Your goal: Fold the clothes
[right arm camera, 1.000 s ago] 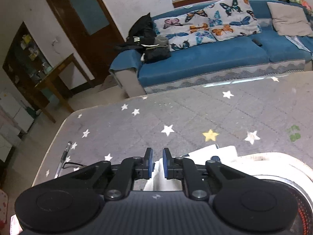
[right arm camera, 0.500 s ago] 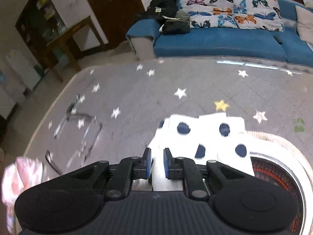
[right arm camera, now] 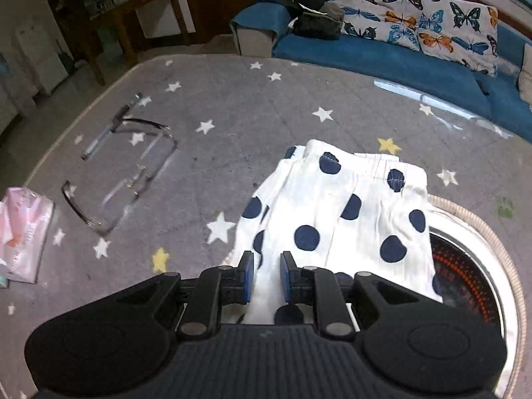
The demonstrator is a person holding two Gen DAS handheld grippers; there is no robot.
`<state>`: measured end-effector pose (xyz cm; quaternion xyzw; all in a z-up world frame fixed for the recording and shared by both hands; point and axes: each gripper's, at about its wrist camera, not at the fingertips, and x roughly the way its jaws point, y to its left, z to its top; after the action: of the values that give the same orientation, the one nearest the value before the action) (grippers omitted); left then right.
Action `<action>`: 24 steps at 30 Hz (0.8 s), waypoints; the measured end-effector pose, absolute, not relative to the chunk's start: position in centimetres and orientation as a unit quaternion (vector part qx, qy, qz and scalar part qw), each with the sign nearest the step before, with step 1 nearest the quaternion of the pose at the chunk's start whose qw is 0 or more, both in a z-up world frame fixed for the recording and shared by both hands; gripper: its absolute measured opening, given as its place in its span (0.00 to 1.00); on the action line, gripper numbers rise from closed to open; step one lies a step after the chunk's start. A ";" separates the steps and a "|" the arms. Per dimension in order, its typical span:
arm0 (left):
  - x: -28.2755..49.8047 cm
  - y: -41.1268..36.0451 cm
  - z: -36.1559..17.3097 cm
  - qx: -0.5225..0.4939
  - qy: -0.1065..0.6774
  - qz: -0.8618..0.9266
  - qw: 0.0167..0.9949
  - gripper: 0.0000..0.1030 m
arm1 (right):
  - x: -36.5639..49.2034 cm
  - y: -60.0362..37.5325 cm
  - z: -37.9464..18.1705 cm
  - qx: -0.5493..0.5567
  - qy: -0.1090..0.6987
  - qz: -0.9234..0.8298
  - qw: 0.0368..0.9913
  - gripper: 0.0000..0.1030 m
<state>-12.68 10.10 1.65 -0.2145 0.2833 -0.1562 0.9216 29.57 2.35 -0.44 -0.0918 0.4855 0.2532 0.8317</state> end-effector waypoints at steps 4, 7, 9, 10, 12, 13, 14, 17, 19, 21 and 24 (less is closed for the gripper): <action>-12.8 10.0 1.8 -0.212 0.282 -0.157 0.922 0.12 | 29.8 2.3 -0.3 -0.090 0.478 0.241 0.840 0.06; -13.0 10.1 1.8 -0.214 0.281 -0.156 0.923 0.12 | 29.8 2.3 0.7 -0.076 0.468 0.247 0.845 0.02; -13.0 10.1 1.6 -0.216 0.282 -0.155 0.922 0.12 | 29.8 2.2 1.5 -0.061 0.460 0.257 0.848 0.02; -13.0 10.1 1.5 -0.217 0.283 -0.155 0.922 0.12 | 29.9 2.1 2.2 -0.041 0.454 0.269 0.848 0.02; -12.9 10.1 1.4 -0.216 0.285 -0.154 0.921 0.12 | 29.8 2.6 3.1 -0.049 0.453 0.277 0.846 0.02; -12.9 10.1 1.4 -0.216 0.286 -0.154 0.921 0.12 | 29.7 3.1 3.2 -0.071 0.461 0.279 0.840 0.03; -12.9 10.1 1.4 -0.216 0.286 -0.154 0.921 0.12 | 29.5 3.5 3.3 -0.091 0.465 0.276 0.837 0.05; -12.8 10.1 1.3 -0.216 0.289 -0.153 0.920 0.13 | 28.7 4.3 3.3 -0.150 0.475 0.267 0.825 0.14; -12.8 10.1 1.2 -0.216 0.291 -0.153 0.919 0.14 | 28.4 4.2 3.3 -0.161 0.486 0.265 0.817 0.22; -12.9 10.1 1.2 -0.215 0.291 -0.152 0.920 0.15 | 28.3 4.1 3.1 -0.165 0.493 0.261 0.813 0.22; -13.2 10.3 1.4 -0.212 0.291 -0.150 0.921 0.16 | 28.1 3.8 2.8 -0.171 0.502 0.256 0.808 0.22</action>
<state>-13.20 10.27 1.37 -0.2122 0.2905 -0.1495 0.9210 28.12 3.80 2.83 -0.1709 0.5022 0.2560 0.8081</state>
